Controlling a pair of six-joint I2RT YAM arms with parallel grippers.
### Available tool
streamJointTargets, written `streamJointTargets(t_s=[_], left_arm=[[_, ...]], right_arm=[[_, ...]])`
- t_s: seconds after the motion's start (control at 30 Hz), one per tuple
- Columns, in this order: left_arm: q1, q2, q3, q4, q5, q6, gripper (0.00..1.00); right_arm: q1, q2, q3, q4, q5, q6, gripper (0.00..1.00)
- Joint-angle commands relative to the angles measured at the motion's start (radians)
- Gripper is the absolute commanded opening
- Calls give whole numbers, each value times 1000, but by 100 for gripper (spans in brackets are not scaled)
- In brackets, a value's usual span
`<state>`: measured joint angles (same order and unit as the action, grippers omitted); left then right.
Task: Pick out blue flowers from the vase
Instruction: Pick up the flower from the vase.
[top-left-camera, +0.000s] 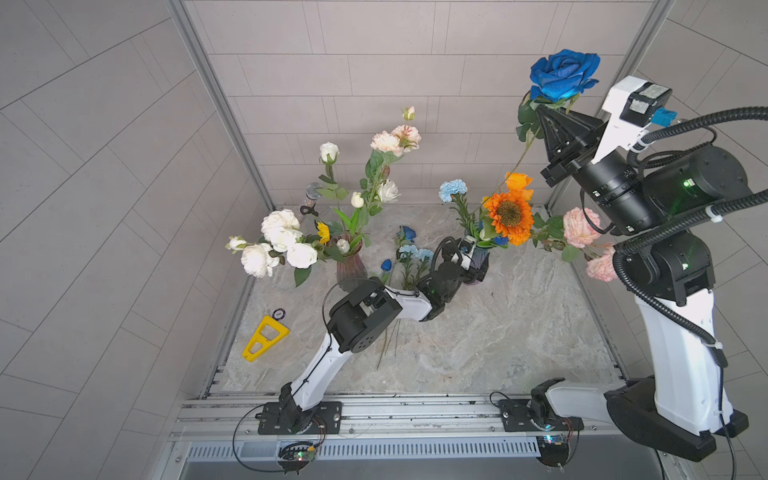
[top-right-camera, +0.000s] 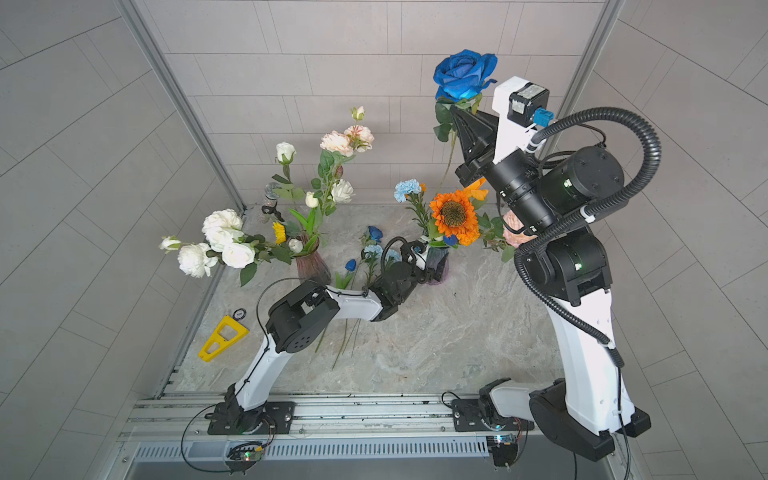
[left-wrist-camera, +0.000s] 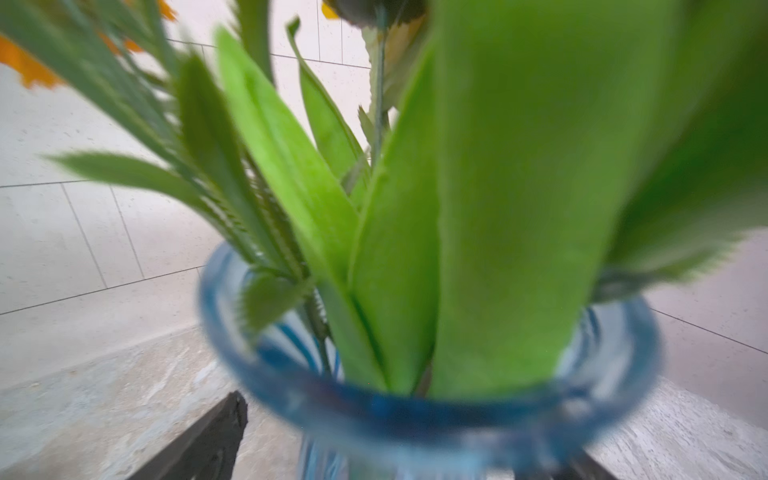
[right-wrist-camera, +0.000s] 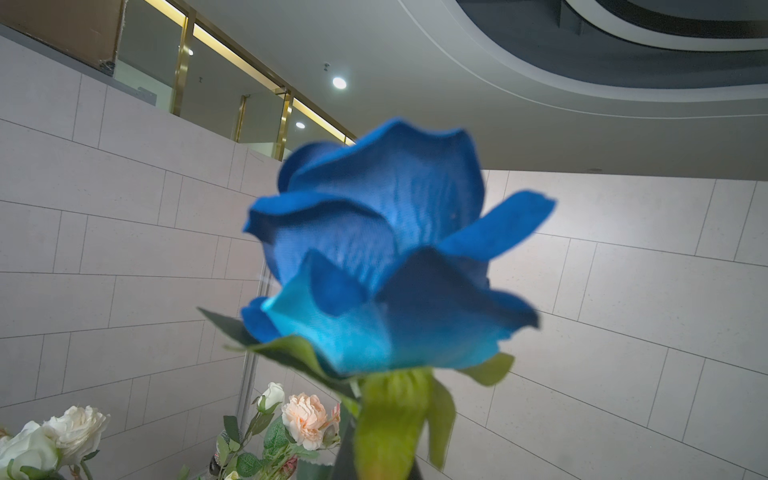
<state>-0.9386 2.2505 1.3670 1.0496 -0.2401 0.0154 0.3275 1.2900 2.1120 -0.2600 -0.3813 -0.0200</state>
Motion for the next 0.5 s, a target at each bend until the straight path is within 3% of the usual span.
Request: streamJointTargets(t_s=[0.0,0.47], left_arm=[[-5,-90,-57,86,-25,28,100],[-12,-450,-470,112,-21,100,100]], right_arm=[[6,-5,56,-24,-23,19,0],[8,119,183,-217,-99,199,0]])
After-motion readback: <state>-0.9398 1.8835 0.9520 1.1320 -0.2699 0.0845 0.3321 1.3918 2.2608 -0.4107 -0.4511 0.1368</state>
